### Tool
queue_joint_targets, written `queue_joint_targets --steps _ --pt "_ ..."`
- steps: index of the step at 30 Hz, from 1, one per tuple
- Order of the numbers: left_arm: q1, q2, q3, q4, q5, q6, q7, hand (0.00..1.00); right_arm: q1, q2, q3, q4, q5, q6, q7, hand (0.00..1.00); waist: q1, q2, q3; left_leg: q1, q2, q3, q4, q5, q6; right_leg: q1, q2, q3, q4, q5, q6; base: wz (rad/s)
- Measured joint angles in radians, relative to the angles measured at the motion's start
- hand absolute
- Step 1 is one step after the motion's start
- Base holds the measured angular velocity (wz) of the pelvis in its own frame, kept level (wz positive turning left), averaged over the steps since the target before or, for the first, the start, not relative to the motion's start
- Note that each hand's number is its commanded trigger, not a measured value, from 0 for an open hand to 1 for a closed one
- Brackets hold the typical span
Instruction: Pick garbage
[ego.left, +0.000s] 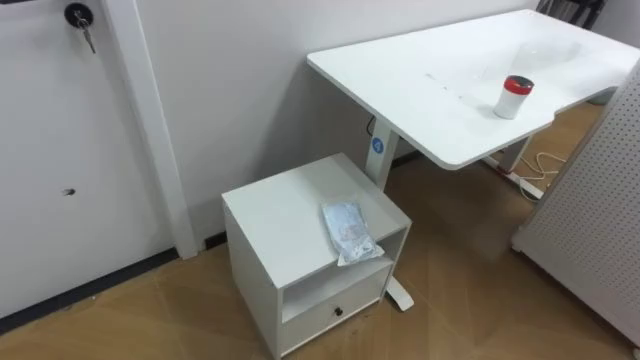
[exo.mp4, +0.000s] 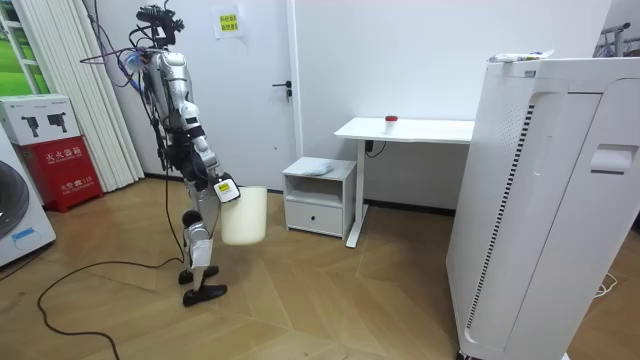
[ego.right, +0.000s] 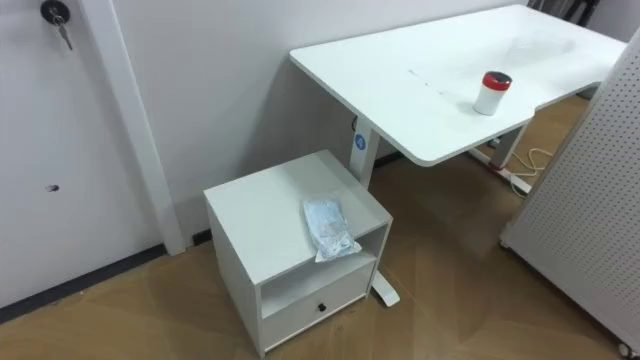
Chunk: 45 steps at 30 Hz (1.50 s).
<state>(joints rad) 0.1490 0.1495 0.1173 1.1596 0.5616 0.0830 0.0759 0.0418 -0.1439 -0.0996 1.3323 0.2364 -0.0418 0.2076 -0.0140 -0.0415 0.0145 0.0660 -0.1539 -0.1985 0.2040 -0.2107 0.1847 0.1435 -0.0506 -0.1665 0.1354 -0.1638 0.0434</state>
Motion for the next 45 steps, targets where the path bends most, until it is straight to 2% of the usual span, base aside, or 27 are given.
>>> queue_joint_targets --steps 4,10,13,14,15,19,22,23,24,25,26,27,28,29,30,31,32,33,34,37,39,40,42,45 --pt "0.007 -0.001 0.008 0.000 0.000 0.004 0.004 0.00 0.004 0.000 0.000 0.000 -0.002 0.000 -0.001 1.00 0.003 -0.008 0.0002 0.000 0.000 0.005 0.000 -0.003 -0.005 0.000 -0.001 -0.001 -0.001 -0.002 0.002 -0.02" --pt "0.017 -0.001 0.018 0.000 -0.001 0.011 0.010 0.00 0.004 0.000 0.008 0.001 -0.004 0.000 -0.009 1.00 0.016 -0.021 0.0008 -0.002 0.006 0.021 0.000 -0.014 -0.026 0.000 -0.001 -0.001 -0.002 -0.005 0.001 0.00" --pt "0.022 -0.001 0.019 0.000 0.001 0.012 0.010 0.00 0.004 0.000 0.012 -0.001 -0.007 -0.001 -0.012 1.00 0.021 -0.023 -0.0001 -0.003 0.015 0.060 -0.001 -0.023 -0.066 0.002 -0.003 -0.003 -0.001 -0.005 0.001 0.00" --pt "0.025 -0.001 0.019 0.000 0.000 0.015 0.010 0.00 0.004 0.000 0.024 -0.001 -0.007 -0.001 -0.015 1.00 0.023 -0.025 -0.0010 -0.002 0.018 0.081 -0.002 -0.023 -0.093 0.003 -0.003 -0.002 -0.001 -0.005 0.001 -0.03" --pt "0.027 -0.001 0.018 0.000 0.000 0.017 0.010 0.00 0.004 0.000 0.030 -0.001 -0.007 -0.001 -0.018 1.00 0.022 -0.025 -0.0013 -0.001 0.018 0.088 -0.002 -0.022 -0.100 0.004 -0.003 -0.002 -0.001 -0.005 0.001 0.00" --pt "0.026 -0.001 0.018 0.000 0.000 0.023 0.023 0.00 0.003 0.000 0.051 -0.001 -0.007 -0.005 -0.031 1.00 0.022 -0.020 -0.0017 0.007 0.023 0.102 -0.001 -0.021 -0.104 0.000 0.003 -0.001 0.001 -0.013 0.000 0.00" --pt "0.035 -0.002 0.019 0.000 0.001 0.023 0.030 0.00 0.003 0.000 0.079 -0.001 -0.002 -0.017 -0.049 1.00 0.024 -0.012 -0.0035 0.016 0.023 0.086 0.003 -0.020 -0.104 0.002 0.007 0.001 0.002 -0.020 -0.010 -0.17" --pt "0.036 -0.004 0.021 0.000 0.002 0.023 0.031 0.00 0.002 0.000 0.080 -0.001 -0.002 -0.023 -0.056 1.00 0.023 -0.011 0.0002 0.008 0.020 0.090 0.026 -0.020 -0.103 0.018 -0.005 -0.007 0.003 -0.017 -0.013 0.07" --pt "0.036 -0.006 0.020 0.000 0.000 0.021 0.031 0.00 0.002 0.001 0.079 -0.002 -0.001 -0.022 -0.064 1.00 0.009 -0.034 0.0091 -0.054 0.006 0.143 0.138 -0.028 -0.122 0.035 -0.033 0.003 0.001 -0.015 -0.017 0.28" --pt "0.034 -0.008 0.016 -0.004 0.000 0.017 0.033 0.00 0.006 0.002 0.077 -0.006 -0.001 -0.023 -0.069 1.00 0.008 -0.041 0.0079 -0.096 0.010 0.192 0.184 -0.042 -0.128 0.035 -0.042 0.022 0.000 -0.015 -0.016 0.70" --pt "0.015 -0.009 -0.001 -0.013 0.000 0.010 0.035 0.00 0.010 0.000 0.059 -0.006 0.006 -0.021 -0.077 1.00 0.003 -0.024 0.0102 -0.175 0.067 0.252 0.115 -0.034 -0.127 0.019 -0.032 0.023 0.016 -0.020 -0.011 0.82" --pt "0.006 -0.008 -0.011 -0.020 -0.001 0.008 0.033 0.00 0.016 0.002 0.037 -0.004 0.009 -0.014 -0.086 1.00 0.000 -0.012 0.0072 -0.204 0.094 0.327 0.138 -0.016 -0.080 0.002 -0.034 0.026 0.047 -0.047 0.013 0.71" --pt "0.007 -0.008 -0.015 -0.020 -0.002 0.007 0.033 0.00 0.015 0.003 0.036 -0.006 0.010 -0.009 -0.088 1.00 0.010 -0.012 0.0060 -0.200 0.095 0.331 0.137 -0.016 -0.080 -0.007 -0.035 0.021 0.053 -0.059 0.027 0.21" --pt "0.012 -0.008 -0.014 -0.019 -0.002 0.009 0.031 0.00 0.015 0.003 0.036 -0.013 0.008 -0.005 -0.087 1.00 0.034 -0.011 0.0062 -0.191 0.095 0.317 0.135 -0.016 -0.080 -0.017 -0.036 0.015 0.042 -0.071 0.033 -0.12" --pt "0.015 -0.008 -0.014 -0.019 -0.001 0.011 0.031 0.00 0.015 0.003 0.035 -0.016 0.008 -0.007 -0.083 1.00 0.041 -0.010 0.0066 -0.187 0.095 0.304 0.136 -0.016 -0.080 -0.023 -0.034 0.013 0.030 -0.070 0.033 -0.15" --pt "0.021 -0.010 -0.013 -0.019 -0.001 0.014 0.029 0.00 0.015 0.003 0.036 -0.026 0.008 -0.009 -0.079 1.00 0.047 -0.005 0.0073 -0.176 0.095 0.291 0.135 -0.016 -0.080 -0.041 -0.031 0.014 0.010 -0.066 0.025 0.00" --pt "0.023 -0.012 -0.013 -0.017 -0.002 0.016 0.029 0.00 0.015 0.004 0.038 -0.033 0.008 -0.008 -0.077 1.00 0.046 -0.011 0.0033 -0.162 0.092 0.290 0.132 -0.016 -0.080 -0.061 -0.031 0.014 -0.011 -0.045 0.007 0.24" --pt "0.023 -0.019 -0.012 -0.011 -0.001 0.015 0.026 0.00 0.022 0.002 0.036 -0.033 0.008 -0.002 -0.078 1.00 0.037 0.000 -0.0055 -0.147 0.095 0.284 0.128 -0.016 -0.081 -0.056 -0.027 -0.003 0.007 -0.043 -0.001 0.30" --pt "0.023 -0.019 -0.012 -0.008 -0.001 0.011 0.025 0.00 0.026 0.001 0.036 -0.032 0.008 0.000 -0.078 1.00 0.037 -0.001 -0.0096 -0.137 0.097 0.284 0.122 -0.016 -0.081 -0.051 -0.024 -0.002 0.015 -0.044 -0.002 0.28" --pt "0.016 -0.019 -0.003 -0.003 0.000 0.000 0.022 0.00 0.026 -0.004 0.039 -0.031 0.008 0.003 -0.072 1.00 0.031 0.000 -0.0105 -0.124 0.110 0.284 0.132 -0.022 -0.095 -0.031 -0.006 -0.014 0.020 -0.055 -0.021 0.06" --pt "0.017 -0.018 -0.003 0.004 -0.002 0.000 0.015 0.00 0.026 -0.008 0.041 -0.036 0.012 0.019 -0.073 1.00 0.032 0.012 -0.0079 -0.136 0.141 0.297 0.187 -0.054 -0.134 -0.043 0.009 -0.017 0.065 -0.081 -0.047 -0.12" --pt "0.017 -0.017 -0.003 0.006 -0.002 0.003 0.012 0.00 0.025 -0.008 0.040 -0.036 0.012 0.021 -0.073 1.00 0.032 0.013 -0.0077 -0.142 0.149 0.303 0.207 -0.062 -0.138 -0.052 0.011 -0.019 0.089 -0.094 -0.054 -0.16" --pt "0.020 -0.017 0.009 0.010 0.001 0.007 -0.007 0.00 0.028 -0.012 0.035 -0.032 0.013 0.021 -0.071 1.00 0.030 0.018 -0.0071 -0.170 0.179 0.312 0.299 -0.096 -0.156 -0.080 0.025 -0.022 0.168 -0.149 -0.078 -0.06" --pt "0.034 -0.018 0.024 0.010 0.000 0.008 -0.020 0.00 0.034 -0.013 0.033 -0.035 0.032 0.020 -0.064 1.00 0.025 0.008 -0.0106 -0.180 0.192 0.313 0.357 -0.096 -0.157 -0.088 0.034 0.000 0.223 -0.182 -0.093 -0.04"
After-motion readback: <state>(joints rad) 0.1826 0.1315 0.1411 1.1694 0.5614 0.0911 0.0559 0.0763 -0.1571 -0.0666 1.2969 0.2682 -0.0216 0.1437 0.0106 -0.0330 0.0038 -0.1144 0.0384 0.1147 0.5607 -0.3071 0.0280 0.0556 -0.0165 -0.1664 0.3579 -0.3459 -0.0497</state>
